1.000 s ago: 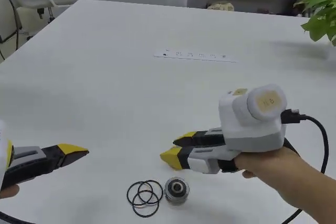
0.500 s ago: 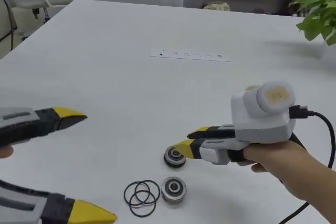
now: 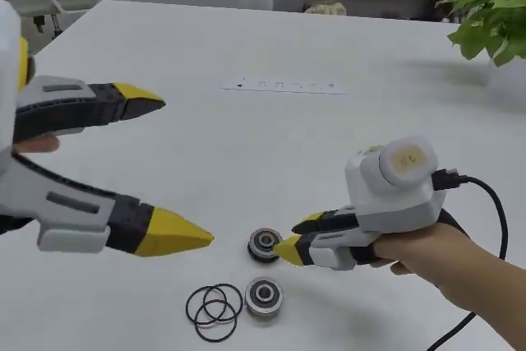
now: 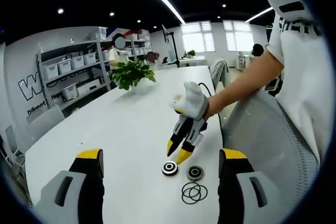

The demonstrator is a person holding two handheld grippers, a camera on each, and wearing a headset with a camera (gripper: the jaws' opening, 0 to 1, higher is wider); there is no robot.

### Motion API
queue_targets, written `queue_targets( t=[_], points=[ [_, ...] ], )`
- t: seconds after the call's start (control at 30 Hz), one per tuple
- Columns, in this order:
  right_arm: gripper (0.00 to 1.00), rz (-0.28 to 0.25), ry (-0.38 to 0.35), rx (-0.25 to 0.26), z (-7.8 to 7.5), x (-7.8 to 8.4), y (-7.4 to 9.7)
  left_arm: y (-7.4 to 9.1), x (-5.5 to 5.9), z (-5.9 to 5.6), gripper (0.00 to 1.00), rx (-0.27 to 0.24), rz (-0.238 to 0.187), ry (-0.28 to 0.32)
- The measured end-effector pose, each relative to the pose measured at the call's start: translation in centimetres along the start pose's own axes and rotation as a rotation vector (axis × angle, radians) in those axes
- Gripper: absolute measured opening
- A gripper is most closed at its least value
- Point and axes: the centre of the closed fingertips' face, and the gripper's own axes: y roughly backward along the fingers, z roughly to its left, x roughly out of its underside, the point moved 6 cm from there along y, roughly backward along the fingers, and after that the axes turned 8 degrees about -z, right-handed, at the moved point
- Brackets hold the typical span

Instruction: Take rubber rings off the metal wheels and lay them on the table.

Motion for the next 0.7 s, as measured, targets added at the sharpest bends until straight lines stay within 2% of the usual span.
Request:
queue_targets(
  t=[0.17,0.3,0.4,0.5,0.6,0.7],
  points=[
    [0.25,0.019,0.009,-0.006,0.0,0.4,-0.1,-2.8,-1.0,0.2,0.88,0.063,-0.023,-0.037],
    [0.25,0.028,0.016,-0.013,0.1,0.6,-0.2,-4.6,-1.0,0.5,0.84,0.082,-0.033,-0.04],
    [0.25,0.033,0.016,-0.019,0.2,0.8,-0.2,-5.8,0.0,0.9,0.71,0.084,-0.021,-0.028],
    [0.25,0.039,0.022,-0.024,0.3,0.9,-0.3,-7.1,1.7,1.2,0.66,0.078,-0.008,-0.008],
    [0.25,0.043,0.027,-0.027,0.4,1.0,-0.4,-8.0,3.5,1.1,0.63,0.072,-0.018,0.013],
    [0.24,0.044,0.028,-0.027,0.4,1.1,-0.4,-8.6,5.5,1.0,0.51,0.032,-0.037,0.061]
  ],
)
